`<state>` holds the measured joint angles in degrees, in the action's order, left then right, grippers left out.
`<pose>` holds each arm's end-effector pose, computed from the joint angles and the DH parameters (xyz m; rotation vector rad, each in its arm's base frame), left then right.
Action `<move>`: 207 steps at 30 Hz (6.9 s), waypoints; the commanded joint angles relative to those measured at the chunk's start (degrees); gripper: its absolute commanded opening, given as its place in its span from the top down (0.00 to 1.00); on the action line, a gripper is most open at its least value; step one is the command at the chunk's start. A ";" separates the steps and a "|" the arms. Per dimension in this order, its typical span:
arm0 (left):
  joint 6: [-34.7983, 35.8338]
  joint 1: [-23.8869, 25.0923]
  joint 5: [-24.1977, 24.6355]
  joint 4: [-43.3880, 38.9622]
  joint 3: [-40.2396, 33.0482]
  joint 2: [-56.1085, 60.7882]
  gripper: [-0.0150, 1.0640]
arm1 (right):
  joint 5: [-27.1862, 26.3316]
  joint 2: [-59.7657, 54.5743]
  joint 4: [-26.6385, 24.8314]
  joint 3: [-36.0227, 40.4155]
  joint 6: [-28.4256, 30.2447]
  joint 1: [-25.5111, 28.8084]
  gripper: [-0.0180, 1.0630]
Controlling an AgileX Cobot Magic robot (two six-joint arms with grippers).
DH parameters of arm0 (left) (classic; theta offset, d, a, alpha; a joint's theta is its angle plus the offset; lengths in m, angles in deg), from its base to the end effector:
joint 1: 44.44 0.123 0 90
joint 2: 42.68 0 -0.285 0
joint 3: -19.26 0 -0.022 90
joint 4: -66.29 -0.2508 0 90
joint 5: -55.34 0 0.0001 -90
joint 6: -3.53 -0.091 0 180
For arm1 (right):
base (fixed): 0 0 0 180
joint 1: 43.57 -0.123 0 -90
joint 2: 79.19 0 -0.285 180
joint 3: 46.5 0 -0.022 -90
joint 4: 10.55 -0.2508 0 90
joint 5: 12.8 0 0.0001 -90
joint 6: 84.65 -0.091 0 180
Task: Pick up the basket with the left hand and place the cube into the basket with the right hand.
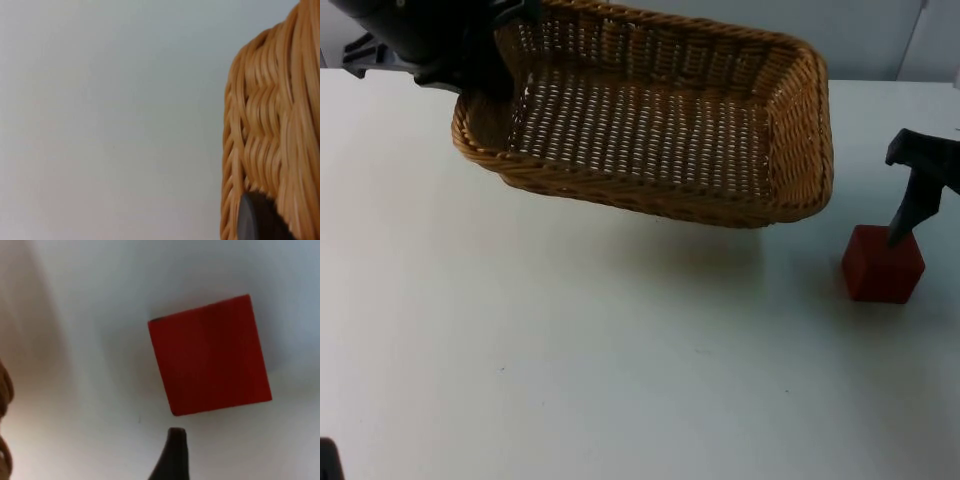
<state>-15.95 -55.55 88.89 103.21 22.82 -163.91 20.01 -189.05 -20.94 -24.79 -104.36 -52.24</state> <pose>0.4147 -0.1123 0.1989 0.1027 2.5623 -0.5908 0.3190 0.0576 0.1540 0.4781 2.8558 0.2644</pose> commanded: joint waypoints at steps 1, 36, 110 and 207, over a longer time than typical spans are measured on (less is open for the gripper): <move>0.50 0.08 -0.87 1.63 0.68 0.99 0.99 | -0.33 -0.51 -0.12 -1.63 1.27 0.16 0.31; 0.50 0.08 -0.86 1.62 0.68 0.99 0.99 | -0.61 -11.95 -0.35 -8.68 6.38 0.16 0.31; 0.50 0.08 -0.86 1.62 0.68 0.99 0.99 | 30.54 -9.43 -22.33 -44.11 27.89 -0.51 0.99; 0.39 0.08 -0.90 1.63 0.68 0.99 0.99 | 37.15 -4.01 4.96 -69.12 19.70 10.20 0.99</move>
<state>-16.15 -55.55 88.69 102.66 22.82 -163.91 57.08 -194.18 -16.18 -93.52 -84.65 -42.32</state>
